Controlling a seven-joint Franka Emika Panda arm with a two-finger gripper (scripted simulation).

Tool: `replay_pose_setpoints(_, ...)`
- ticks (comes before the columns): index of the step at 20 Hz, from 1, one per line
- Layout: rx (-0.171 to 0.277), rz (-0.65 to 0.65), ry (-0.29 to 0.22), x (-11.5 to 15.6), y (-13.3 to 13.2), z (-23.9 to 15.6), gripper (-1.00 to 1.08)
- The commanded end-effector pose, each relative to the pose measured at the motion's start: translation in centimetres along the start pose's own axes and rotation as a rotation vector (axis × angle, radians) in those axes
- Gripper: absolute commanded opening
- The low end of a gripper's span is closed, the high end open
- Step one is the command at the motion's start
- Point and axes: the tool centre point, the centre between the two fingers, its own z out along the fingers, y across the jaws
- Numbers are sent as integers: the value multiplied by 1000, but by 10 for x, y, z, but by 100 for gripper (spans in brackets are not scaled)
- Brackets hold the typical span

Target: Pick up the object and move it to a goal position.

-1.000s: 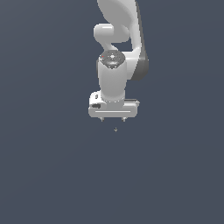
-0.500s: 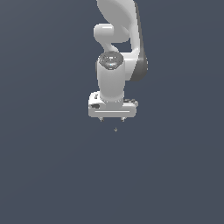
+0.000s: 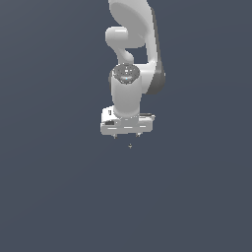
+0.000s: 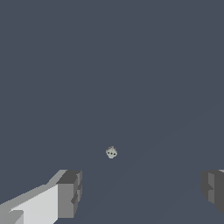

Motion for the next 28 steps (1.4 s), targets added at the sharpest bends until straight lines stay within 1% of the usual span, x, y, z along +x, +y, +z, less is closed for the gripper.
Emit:
replay_pose_setpoints(1,-2,-44,-1,-2,-1,8,100)
replay_pose_setpoints(5,-6,-137,-2,-5,-4,24,100)
replay_pose_setpoints(13,-11,-370,-4,-16,-12,62,100)
replay_pose_setpoints(17,-10,-459,-4,-21,-16,76,100)
replay_pose_setpoints(22,-8,-535,-3,-26,-19,87,100)
replay_pose_setpoints(28,-7,-574,-3,-28,-21,93,100)
